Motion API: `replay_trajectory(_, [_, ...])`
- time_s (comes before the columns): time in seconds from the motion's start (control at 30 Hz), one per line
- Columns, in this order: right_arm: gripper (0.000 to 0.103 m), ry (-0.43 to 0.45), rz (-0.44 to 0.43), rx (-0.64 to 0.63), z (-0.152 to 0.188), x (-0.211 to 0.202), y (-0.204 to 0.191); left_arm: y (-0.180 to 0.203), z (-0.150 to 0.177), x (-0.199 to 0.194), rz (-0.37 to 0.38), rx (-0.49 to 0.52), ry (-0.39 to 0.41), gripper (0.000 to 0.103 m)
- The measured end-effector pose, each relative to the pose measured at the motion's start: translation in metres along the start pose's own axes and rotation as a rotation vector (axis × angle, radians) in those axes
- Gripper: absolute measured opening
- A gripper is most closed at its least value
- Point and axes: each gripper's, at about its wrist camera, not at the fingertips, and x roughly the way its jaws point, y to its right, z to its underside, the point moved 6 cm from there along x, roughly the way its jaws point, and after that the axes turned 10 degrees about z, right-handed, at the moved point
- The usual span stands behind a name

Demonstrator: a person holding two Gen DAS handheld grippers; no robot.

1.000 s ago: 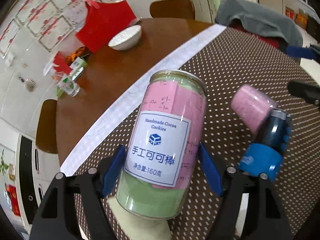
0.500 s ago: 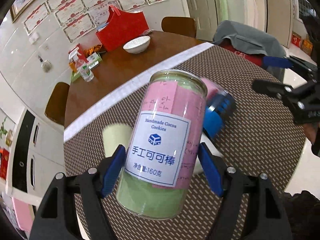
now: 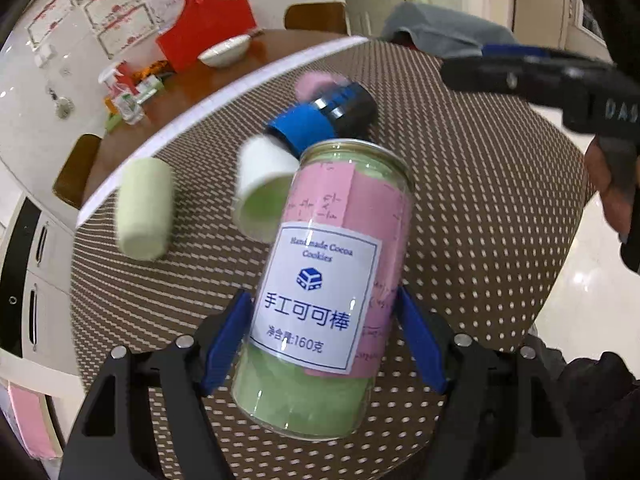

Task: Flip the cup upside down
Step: 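Lower the jar onto the tablecloth and open the left gripper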

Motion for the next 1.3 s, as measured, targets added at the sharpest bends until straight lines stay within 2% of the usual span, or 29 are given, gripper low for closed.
replay_trajectory(0.07, [0.097,-0.011,0.003,0.003,0.01,0.0,0.002,0.01,0.007,0.018,-0.005,0.023,-0.02,0.074])
replay_trajectory(0.17, [0.097,-0.012,0.014,-0.001,0.019,-0.003,0.004,0.019,0.01,0.024,-0.038,0.045,0.003,0.074])
replay_trajectory(0.23, [0.097,-0.011,0.02,-0.001,0.022,-0.005,0.006,0.021,0.009,0.02,-0.08,0.053,0.02,0.091])
replay_trajectory(0.27, [0.097,-0.008,0.022,-0.001,0.023,-0.007,0.007,0.022,0.007,0.014,-0.106,0.063,0.054,0.093])
replay_trajectory(0.3, [0.097,-0.004,0.023,0.0,0.024,-0.009,0.007,0.024,0.007,0.01,-0.099,0.061,0.069,0.094])
replay_trajectory(0.37, [0.097,-0.001,0.023,0.001,0.025,-0.012,0.006,0.024,0.005,0.004,-0.07,0.042,0.085,0.094])
replay_trajectory(0.8, [0.097,0.045,-0.017,-0.043,0.028,-0.03,-0.018,0.014,0.024,-0.035,-0.182,-0.116,0.217,0.095])
replay_trajectory(1.1, [0.097,0.11,-0.046,-0.046,0.02,-0.049,-0.031,0.013,0.037,-0.076,-0.244,-0.177,0.322,0.095])
replay_trajectory(1.3, [0.097,0.148,-0.131,-0.032,0.016,-0.057,-0.04,0.012,0.045,-0.102,-0.3,-0.218,0.392,0.095])
